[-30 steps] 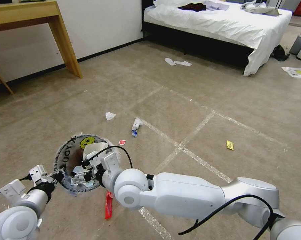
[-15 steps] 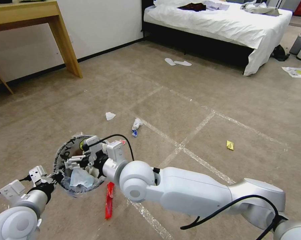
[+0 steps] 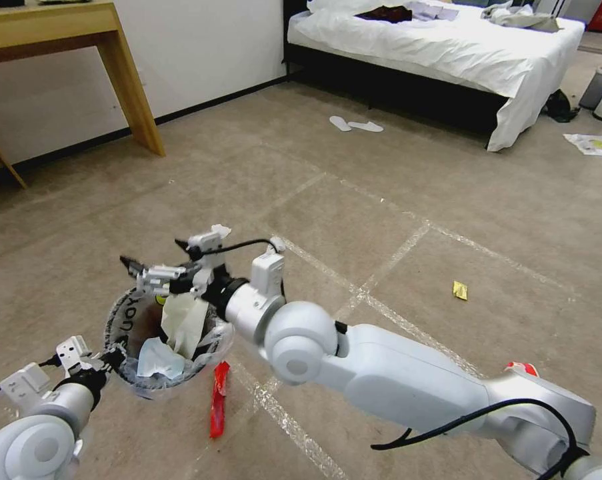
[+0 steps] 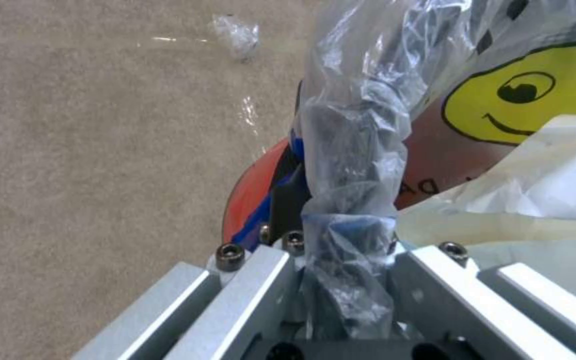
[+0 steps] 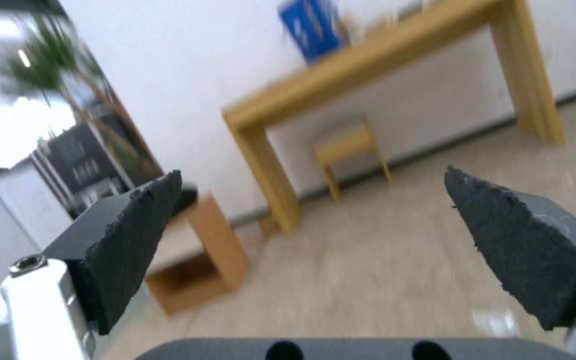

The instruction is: Pick up the trash bin and place the garbage on the floor into it.

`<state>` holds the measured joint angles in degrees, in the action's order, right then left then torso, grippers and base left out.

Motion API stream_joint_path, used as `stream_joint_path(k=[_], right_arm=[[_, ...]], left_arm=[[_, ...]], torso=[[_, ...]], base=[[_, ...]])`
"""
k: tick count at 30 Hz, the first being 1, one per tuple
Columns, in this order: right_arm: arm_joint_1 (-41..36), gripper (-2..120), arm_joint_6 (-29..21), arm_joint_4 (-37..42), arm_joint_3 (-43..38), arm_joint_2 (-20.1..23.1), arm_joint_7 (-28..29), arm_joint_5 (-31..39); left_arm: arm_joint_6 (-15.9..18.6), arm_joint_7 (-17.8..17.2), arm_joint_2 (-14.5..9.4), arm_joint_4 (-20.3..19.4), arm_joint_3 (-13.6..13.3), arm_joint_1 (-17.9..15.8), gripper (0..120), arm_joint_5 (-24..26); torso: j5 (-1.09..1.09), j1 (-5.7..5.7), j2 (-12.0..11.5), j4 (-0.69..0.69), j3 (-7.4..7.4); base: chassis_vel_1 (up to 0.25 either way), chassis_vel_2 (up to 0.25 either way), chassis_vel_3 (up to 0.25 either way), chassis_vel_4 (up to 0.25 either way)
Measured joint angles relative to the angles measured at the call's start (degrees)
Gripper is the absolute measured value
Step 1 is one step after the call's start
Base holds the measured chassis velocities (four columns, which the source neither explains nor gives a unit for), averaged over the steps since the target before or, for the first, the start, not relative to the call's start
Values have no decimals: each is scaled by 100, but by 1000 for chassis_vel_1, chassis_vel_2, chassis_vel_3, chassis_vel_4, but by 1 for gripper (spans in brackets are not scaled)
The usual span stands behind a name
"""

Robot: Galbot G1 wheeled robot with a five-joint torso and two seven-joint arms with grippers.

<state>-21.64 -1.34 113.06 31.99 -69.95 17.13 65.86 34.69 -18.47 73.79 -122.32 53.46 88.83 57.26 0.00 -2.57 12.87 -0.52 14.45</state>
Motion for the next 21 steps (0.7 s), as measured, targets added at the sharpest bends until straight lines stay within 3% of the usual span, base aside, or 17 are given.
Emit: stream_joint_path(k=[3,12,17,21], right_arm=[[-282,100,344,129,-518,220,-343,-101],[-1126,100,679,505,-1977,902,-822,-659],[-1648,100,989,717,-2812,1169,-919,-1052],[-2456,100,1341,792,-3949,1270,-1165,-1748]], left_arm=[[-7,0,2,3,36,13,0,-30],[-78,0,40,4,162,74,0,-113],[-172,38,136,46,216,94,0,-276],[-325,108,342,34,246,103,0,-563]], torso=[[1,0,0,0,0],[2,0,0,-3,0],[1,0,0,1,0],[0,0,0,0,0]], base=[[0,0,0,0],[0,0,0,0],[0,0,0,0],[0,0,0,0]])
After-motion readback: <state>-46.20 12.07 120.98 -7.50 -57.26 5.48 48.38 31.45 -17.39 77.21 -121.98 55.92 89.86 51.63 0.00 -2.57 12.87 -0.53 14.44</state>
